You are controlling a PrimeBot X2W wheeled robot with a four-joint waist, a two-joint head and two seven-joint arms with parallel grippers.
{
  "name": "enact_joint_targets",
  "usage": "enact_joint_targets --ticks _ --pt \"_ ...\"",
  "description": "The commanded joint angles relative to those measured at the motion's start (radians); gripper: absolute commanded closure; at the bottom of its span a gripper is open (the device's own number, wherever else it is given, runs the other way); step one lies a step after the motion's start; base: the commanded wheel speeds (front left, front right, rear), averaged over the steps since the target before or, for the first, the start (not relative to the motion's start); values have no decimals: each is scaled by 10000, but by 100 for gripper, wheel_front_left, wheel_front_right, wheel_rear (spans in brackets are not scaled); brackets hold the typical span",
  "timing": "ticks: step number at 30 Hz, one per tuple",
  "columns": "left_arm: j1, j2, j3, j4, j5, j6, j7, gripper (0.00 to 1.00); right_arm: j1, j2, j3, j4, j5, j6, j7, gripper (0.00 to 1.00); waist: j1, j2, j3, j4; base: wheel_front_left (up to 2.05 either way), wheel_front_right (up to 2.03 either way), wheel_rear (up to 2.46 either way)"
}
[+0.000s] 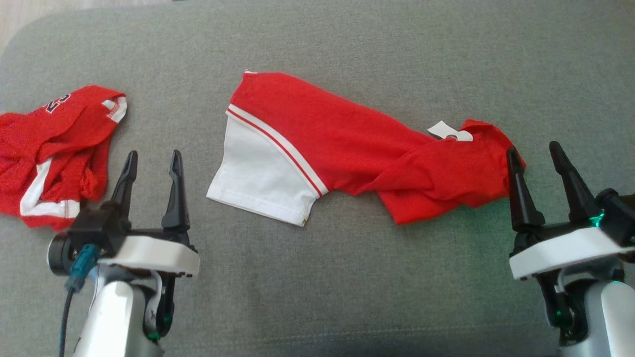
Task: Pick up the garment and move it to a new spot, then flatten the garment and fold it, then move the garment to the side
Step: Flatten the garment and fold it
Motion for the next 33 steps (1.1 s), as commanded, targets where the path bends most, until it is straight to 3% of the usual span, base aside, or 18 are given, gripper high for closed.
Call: enact_joint_targets --ticks 1,15,22,29,30,32,33 --pt "-131 249 293 -393 26 69 5 0 -164 36 229 -320 48 -7 -31 0 0 0 -8 -1 0 0 0" --pt "-184 320 153 -474 -12 171 82 0 -352 -109 151 149 264 -7 484 0 0 0 104 35 0 0 0" --pt "-756 292 -26 -539 34 151 65 0 -1686 -1076 228 1324 513 -7 1326 0 0 0 820 294 0 0 0" --pt "-1245 197 -211 -419 66 123 -36 0 -3063 -1999 1012 2517 1109 -7 2794 0 0 0 1418 539 0 0 0" --pt "-1302 181 -231 -375 59 113 -51 0 -3189 -2107 1075 2655 1197 -7 3071 23 0 0 1462 575 0 0 0" --pt "-1401 145 -268 -287 50 105 -77 0 -3460 -2287 1118 2840 1377 -7 3471 100 0 0 1512 636 0 0 0" --pt "-1445 125 -281 -244 41 104 -88 0 -3584 -2347 1126 2898 1488 -7 3652 100 0 0 1525 666 0 0 0"
